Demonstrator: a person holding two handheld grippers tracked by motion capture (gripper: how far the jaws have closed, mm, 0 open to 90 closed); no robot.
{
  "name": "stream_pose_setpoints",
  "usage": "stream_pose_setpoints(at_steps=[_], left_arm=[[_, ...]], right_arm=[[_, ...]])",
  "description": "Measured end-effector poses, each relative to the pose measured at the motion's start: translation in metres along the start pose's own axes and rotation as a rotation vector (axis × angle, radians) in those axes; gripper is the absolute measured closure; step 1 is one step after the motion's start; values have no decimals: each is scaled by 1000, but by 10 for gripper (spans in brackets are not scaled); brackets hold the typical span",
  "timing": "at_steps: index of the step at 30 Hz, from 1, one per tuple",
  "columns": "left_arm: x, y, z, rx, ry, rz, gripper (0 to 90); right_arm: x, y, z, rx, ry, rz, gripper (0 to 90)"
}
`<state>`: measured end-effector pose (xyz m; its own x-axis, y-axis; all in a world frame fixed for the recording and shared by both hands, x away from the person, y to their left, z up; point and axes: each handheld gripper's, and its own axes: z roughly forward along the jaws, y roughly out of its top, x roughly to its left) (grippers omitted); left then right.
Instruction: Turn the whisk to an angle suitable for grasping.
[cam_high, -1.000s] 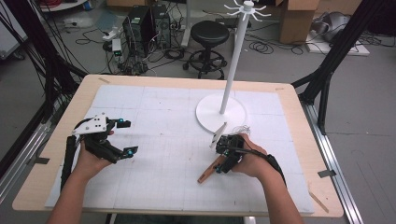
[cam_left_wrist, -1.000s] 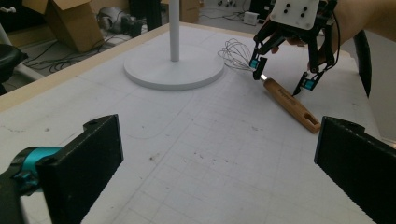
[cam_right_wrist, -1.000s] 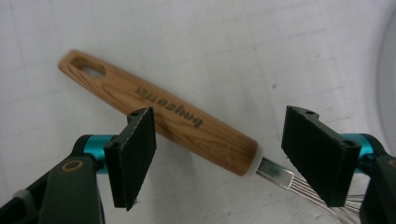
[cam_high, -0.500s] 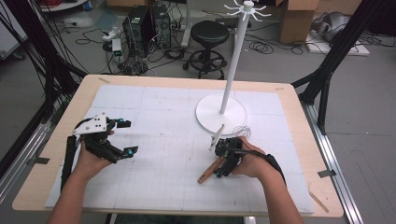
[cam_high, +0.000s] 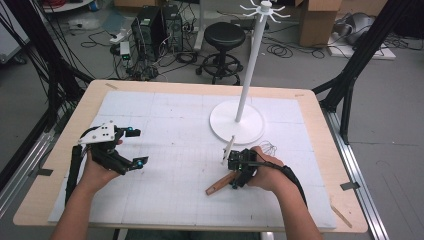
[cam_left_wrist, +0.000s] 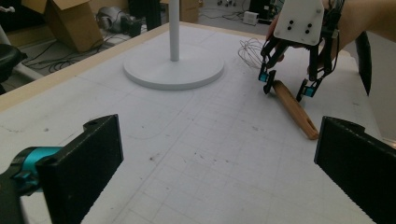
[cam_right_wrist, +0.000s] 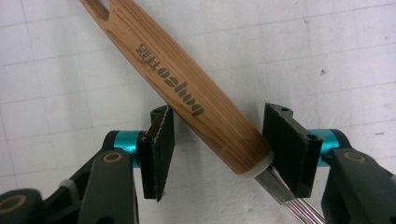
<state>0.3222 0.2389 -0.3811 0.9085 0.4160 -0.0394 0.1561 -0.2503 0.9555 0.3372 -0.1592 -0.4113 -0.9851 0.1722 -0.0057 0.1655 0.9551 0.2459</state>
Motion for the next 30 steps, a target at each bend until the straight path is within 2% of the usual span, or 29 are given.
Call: stream_pose_setpoints(at_steps=[2, 4, 5, 13, 14, 15, 17, 19, 22, 25, 30], left_arm=[[0, 0, 0, 0, -1, 2, 17], [0, 0, -1, -7, 3, 1, 17], [0, 1, -1, -10, 3, 0, 17], [1, 1, -2, -5, -1, 5, 17], [1, 1, -2, -8, 3, 3, 17], [1, 1, -2, -9, 3, 3, 17], [1, 1, -2, -13, 3, 2, 17], [1, 1, -3, -12, 4, 3, 17], [1, 1, -3, -13, 2, 4, 17], [0, 1, -2, -9, 2, 4, 17], [0, 1, -2, -10, 3, 6, 17]], right_arm=[[0, 0, 0, 3, 1, 9, 451], [0, 1, -1, 4, -7, 6, 494], [0, 2, -2, 16, -16, 21, 526], [-1, 8, -2, 37, -45, 36, 583], [-2, 9, -3, 46, -50, 21, 584], [-1, 9, -2, 42, -51, 40, 586], [-1, 10, -3, 38, -59, 40, 556], [-1, 9, -4, 5, -86, 45, 455], [0, 8, -10, -27, -96, 48, 431], [1, 7, -15, -49, -108, 26, 423], [1, 8, -15, -37, -106, 21, 419]])
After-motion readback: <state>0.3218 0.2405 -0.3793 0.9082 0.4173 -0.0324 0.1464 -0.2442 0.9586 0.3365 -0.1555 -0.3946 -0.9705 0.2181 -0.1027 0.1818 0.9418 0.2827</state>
